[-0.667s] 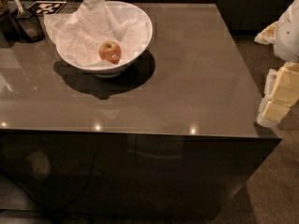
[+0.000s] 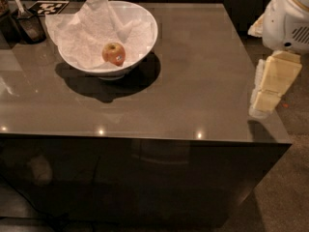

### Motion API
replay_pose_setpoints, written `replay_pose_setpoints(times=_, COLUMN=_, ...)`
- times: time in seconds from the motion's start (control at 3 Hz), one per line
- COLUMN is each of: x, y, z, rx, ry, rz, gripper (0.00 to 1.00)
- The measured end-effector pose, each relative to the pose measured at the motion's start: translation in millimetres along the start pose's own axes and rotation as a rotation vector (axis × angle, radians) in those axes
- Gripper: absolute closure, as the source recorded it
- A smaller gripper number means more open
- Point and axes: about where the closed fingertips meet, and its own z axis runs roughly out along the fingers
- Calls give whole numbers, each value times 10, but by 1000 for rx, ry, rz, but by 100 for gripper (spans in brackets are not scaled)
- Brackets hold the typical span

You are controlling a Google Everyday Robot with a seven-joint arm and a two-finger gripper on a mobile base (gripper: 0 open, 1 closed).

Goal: Pick apple from white bowl

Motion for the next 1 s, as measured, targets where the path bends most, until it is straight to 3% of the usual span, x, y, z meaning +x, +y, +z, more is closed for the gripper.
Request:
replay_pose_setpoints(times=0.33, x=-193, y=-10, z=21, rx=-4, ry=6, rz=-66, gripper=0)
replay_pose_setpoints(times=0.67, x=-197, y=-11, z=21, rx=-3, ry=5, rz=-67, gripper=0)
replay_pose_setpoints(times=1.0, x=-505, y=-221, z=99, rx=-13, ry=-75, rz=-56, gripper=0)
